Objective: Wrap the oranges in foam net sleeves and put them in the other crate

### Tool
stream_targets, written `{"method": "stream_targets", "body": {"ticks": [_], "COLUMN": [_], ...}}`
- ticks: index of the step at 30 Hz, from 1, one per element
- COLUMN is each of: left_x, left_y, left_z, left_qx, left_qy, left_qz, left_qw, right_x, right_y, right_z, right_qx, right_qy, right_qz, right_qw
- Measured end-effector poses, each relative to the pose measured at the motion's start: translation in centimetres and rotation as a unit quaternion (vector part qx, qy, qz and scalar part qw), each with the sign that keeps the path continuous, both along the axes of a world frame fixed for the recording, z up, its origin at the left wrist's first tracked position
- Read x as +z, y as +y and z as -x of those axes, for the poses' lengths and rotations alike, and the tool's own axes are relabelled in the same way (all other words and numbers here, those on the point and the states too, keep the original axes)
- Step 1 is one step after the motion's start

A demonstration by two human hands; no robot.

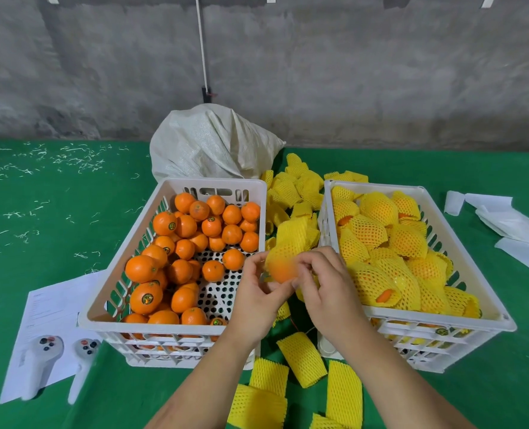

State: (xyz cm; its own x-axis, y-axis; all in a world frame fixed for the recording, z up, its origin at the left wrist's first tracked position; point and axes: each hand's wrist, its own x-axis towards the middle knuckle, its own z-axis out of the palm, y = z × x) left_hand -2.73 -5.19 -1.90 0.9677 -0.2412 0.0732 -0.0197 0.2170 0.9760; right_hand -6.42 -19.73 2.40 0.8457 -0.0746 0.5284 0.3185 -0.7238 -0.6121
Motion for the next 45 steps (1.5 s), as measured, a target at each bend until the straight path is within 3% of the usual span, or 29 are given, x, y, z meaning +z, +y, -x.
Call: {"method": "stream_targets", "body": {"ticks": [8,15,23,27,30,34,38,41,45], "left_x": [0.4,0.4,0.0,-0.2,-0.1,-0.5,-0.7,-1.3,-1.3], "left_y": [0.6,1.4,0.7,0.9,1.5,1.7,1.0,1.0,1.4], "left_z": [0.0,0.0,-0.2,-0.3,-0.4,-0.4,-0.4,-0.9,-0.7], "left_qx": [0.031,-0.071,0.014,0.041,-0.024,-0.089,-0.033,0.049,0.046], "left_qy": [0.049,0.014,-0.001,-0.001,0.013,-0.019,-0.016,0.001,-0.026], "left_qz": [0.016,0.003,0.029,0.024,0.061,0.000,0.015,0.033,-0.018], "left_qw": [0.998,0.997,0.999,0.999,0.998,0.996,0.999,0.998,0.998], "right_x": [-0.9,-0.6,-0.4,-1.0,-1.5,-1.8,-1.7,-2.0,-2.0], "right_y": [-0.6,-0.8,0.5,1.5,0.9,0.6,0.1,2.1,3.4], "right_z": [-0.1,-0.1,0.7,0.9,0.5,0.2,0.5,1.5,1.6], "right_qx": [0.027,-0.026,-0.022,-0.012,-0.027,-0.038,-0.063,-0.021,-0.019], "right_qy": [0.116,0.035,-0.033,0.015,0.060,0.043,0.004,-0.029,0.011], "right_qz": [-0.181,-0.076,0.071,0.034,-0.014,-0.029,-0.015,0.022,-0.022], "right_qw": [0.976,0.996,0.997,0.999,0.998,0.998,0.998,0.999,1.000]}}
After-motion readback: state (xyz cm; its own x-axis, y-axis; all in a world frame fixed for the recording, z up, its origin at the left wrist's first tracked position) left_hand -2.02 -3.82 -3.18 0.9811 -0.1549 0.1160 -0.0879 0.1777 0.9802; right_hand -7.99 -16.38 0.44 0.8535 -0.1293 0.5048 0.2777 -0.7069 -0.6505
